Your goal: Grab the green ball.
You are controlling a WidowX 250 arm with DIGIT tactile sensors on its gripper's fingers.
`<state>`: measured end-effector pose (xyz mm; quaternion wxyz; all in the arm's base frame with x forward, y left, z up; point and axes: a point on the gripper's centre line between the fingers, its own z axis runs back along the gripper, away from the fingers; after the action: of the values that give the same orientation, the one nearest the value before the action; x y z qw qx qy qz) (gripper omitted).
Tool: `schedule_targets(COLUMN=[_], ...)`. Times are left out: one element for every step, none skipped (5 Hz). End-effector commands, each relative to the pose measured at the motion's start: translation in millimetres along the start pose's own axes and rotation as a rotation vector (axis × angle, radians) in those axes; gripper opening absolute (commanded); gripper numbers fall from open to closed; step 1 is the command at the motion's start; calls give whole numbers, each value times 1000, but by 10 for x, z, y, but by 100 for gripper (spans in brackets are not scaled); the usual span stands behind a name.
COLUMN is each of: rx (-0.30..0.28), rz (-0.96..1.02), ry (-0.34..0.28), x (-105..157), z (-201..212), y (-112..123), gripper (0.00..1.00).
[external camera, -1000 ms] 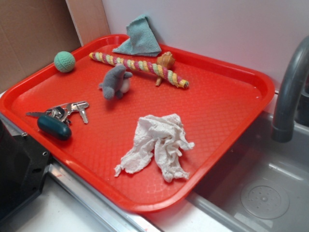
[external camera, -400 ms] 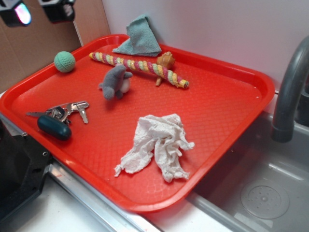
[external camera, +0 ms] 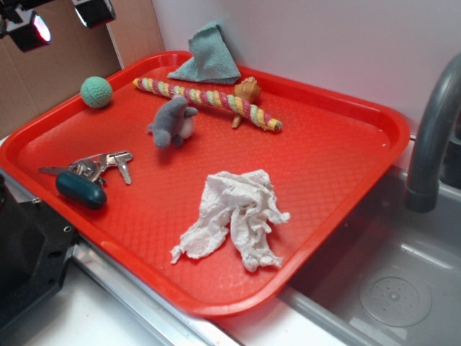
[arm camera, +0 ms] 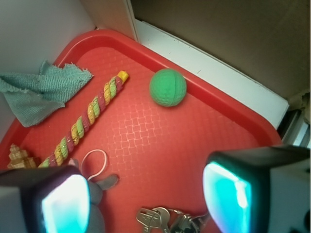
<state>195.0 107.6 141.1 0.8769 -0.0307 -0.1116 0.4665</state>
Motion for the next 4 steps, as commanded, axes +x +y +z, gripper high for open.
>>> schedule_targets(rx=[117,156,174,221], rz=[220,432,429,400], ry=[-93,-138,-202,-204], x=[332,518,504,473], z=[-425,-771,-965,-1046], y=[134,169,59,48], gripper=[100,100,100,100])
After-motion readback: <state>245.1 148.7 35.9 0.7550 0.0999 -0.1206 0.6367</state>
